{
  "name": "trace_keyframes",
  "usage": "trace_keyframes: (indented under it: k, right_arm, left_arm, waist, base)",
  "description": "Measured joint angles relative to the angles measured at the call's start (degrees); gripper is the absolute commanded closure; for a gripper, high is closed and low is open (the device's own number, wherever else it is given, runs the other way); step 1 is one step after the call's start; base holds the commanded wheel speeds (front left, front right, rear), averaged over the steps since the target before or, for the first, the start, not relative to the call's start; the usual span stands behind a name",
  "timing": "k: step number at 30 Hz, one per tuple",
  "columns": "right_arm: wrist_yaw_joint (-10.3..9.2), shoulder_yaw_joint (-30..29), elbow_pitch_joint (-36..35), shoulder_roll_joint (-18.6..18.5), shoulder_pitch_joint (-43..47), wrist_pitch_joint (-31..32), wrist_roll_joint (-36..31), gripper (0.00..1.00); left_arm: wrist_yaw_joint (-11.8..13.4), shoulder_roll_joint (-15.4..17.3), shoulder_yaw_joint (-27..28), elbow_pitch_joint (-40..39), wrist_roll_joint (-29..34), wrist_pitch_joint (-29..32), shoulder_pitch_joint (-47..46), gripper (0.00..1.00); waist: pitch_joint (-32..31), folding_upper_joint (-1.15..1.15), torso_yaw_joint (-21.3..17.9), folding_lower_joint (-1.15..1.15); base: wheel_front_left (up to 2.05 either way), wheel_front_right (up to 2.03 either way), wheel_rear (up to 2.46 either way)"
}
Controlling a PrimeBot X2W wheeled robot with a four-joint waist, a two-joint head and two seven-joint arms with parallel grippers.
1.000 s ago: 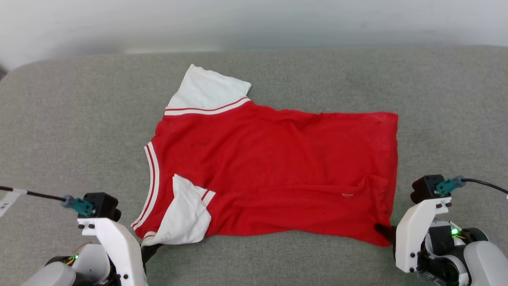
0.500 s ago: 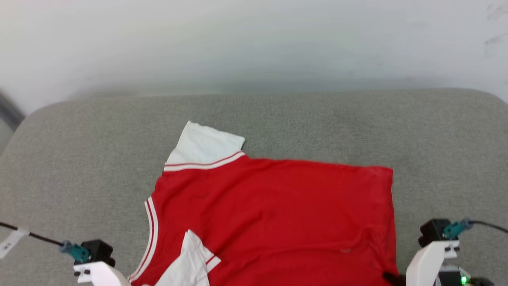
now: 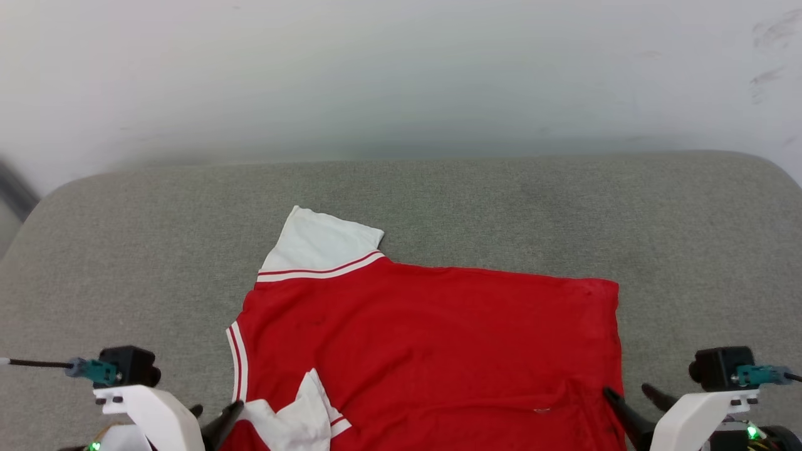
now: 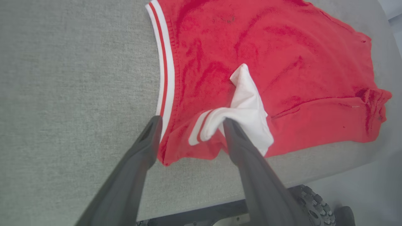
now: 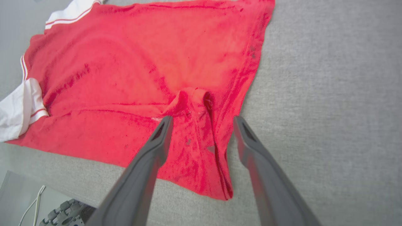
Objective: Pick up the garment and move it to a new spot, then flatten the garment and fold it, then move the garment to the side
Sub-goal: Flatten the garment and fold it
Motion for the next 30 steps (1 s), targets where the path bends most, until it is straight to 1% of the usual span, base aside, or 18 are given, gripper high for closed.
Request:
trace_keyframes:
  k: [4, 6, 8, 10, 14, 17, 21, 24, 26, 30]
  right_arm:
    - [-0.01, -1.9, -2.9, 1.7, -0.4, -7.1, -3.1, 0.00]
    - [-0.01, -2.9, -4.7, 2.9, -1.0, -11.0, -4.3, 0.00]
    - [0.00, -3.3, -6.6, 3.4, -2.1, -14.6, -6.0, 0.00]
    - [-0.01, -3.3, -8.2, 3.9, -2.6, -16.9, -6.7, 0.00]
    - [0.00, -2.4, -10.9, 4.2, -4.0, -19.0, -8.4, 0.00]
    - [-0.01, -2.2, -12.9, 4.7, -5.9, -19.9, -8.5, 0.00]
    - [0.00, -1.6, -14.1, 5.4, -9.3, -20.5, -9.0, 0.00]
    - [-0.01, -1.5, -14.1, 5.7, -10.9, -20.8, -9.0, 0.00]
    - [-0.01, -1.4, -14.0, 5.9, -11.9, -21.4, -9.0, 0.00]
    - [-0.01, -1.2, -13.3, 6.4, -13.4, -22.4, -8.8, 0.00]
  left_arm:
    - [0.7, 0.1, 1.7, -0.4, 3.3, -4.1, -2.6, 0.00]
    - [1.8, -0.7, 3.4, 0.0, 4.3, -7.2, -3.7, 0.00]
    - [2.3, -1.7, 4.2, 0.2, 6.0, -10.2, -4.8, 0.00]
    - [2.6, -2.8, 4.9, 0.3, 7.9, -13.2, -6.3, 0.00]
    - [3.1, -4.8, 6.1, 1.5, 10.9, -18.1, -9.9, 0.00]
    - [2.6, -5.2, 7.2, 2.7, 12.3, -19.7, -14.0, 0.00]
    - [1.0, -4.7, 8.1, 5.7, 12.8, -18.5, -20.3, 0.00]
    - [-1.8, -3.8, 8.4, 8.5, 12.6, -15.8, -26.3, 0.00]
    - [-4.0, -3.8, 8.1, 10.5, 11.4, -12.8, -30.0, 0.00]
    - [-7.9, -3.1, 7.2, 15.7, 8.3, -4.4, -36.7, 0.00]
  waist:
    - [-0.2, 0.00, -0.6, 0.00]
    - [-0.2, 0.00, -1.1, 0.00]
    - [0.0, 0.00, -1.7, 0.00]
    - [0.5, 0.00, -2.2, 0.00]
    - [2.9, 0.00, -3.3, 0.00]
    - [5.6, 0.00, -4.1, 0.00]
    - [9.9, 0.00, -5.8, 0.00]
    - [13.1, 0.00, -7.2, 0.01]
    - [15.1, 0.00, -8.2, 0.01]
    - [18.5, 0.00, -10.4, 0.01]
  base:
    - [0.00, 0.00, 0.00]
    - [0.00, 0.00, 0.00]
    - [0.00, 0.00, 0.00]
    - [0.00, 0.00, 0.00]
    - [0.00, 0.00, 0.00]
    - [0.00, 0.00, 0.00]
    - [0.00, 0.00, 0.00]
    - [0.00, 0.00, 0.00]
    - [0.00, 0.00, 0.00]
    - [0.00, 0.00, 0.00]
